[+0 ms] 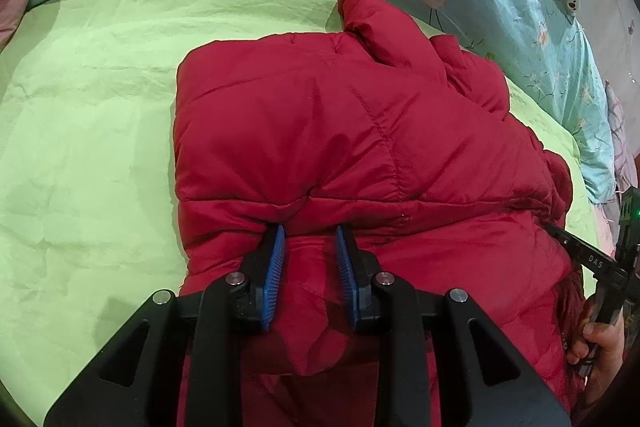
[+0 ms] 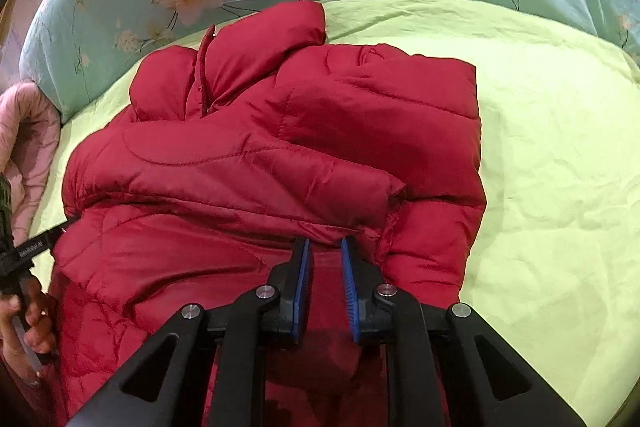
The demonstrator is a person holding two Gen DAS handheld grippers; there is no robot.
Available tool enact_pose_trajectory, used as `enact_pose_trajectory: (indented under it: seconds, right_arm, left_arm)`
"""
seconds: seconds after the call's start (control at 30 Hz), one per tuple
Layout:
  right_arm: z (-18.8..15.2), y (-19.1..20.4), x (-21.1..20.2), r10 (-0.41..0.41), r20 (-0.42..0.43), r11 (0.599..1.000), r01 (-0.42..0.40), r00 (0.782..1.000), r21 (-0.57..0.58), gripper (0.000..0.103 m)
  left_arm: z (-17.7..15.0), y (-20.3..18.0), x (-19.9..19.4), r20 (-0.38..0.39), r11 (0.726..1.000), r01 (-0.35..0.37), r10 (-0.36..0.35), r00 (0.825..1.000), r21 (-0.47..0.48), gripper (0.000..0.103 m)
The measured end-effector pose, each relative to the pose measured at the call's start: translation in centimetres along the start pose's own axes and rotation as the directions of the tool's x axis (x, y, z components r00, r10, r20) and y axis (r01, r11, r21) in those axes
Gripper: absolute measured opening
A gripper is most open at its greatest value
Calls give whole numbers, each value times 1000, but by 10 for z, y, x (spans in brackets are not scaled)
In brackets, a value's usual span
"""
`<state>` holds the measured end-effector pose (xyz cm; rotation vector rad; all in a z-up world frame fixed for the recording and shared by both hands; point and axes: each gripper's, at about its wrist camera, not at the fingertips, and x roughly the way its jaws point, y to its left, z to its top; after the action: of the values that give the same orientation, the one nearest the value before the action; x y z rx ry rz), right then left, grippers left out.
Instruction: Fold large clothes
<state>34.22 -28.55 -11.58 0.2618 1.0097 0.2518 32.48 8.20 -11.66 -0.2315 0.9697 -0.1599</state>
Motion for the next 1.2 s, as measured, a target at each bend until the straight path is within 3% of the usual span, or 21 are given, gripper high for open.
enact_pose_trajectory:
  seconds: [0.17,0.4,0.53,0.6,0.67,0.7,1.2]
  right_arm:
    - [-3,-2,-17,35,12,999,-35,999,35,16]
    - [-15,-2,-51,47,34,998,-48,998,34,23]
    - [-27,-2,-71,72,39,997,-74,997,37,23]
    - [-36,-2,-84,98,39,994,-100,994,40,27]
    - [-47,-1,-95,123,42,991,-124,992,41,42]
    - [-52,0,-101,133,44,990,-134,990,37,44]
    - [-149,-7,-185,168,84,983,-173,982,61,50]
  left_arm:
    - [-1,-3,-22,10,999,-33,33,999,-2,27]
    - [-17,-5,-63,47,999,-50,51,998,-4,42]
    - [-33,-1,-86,57,999,-53,53,997,-9,45]
    - [-42,4,-96,55,999,-48,49,997,-23,50]
    - [-54,9,-108,59,999,-30,32,998,-38,53]
    - [-61,13,-115,58,999,-22,25,998,-49,54]
    - [-147,33,-177,62,995,-5,11,998,-99,54]
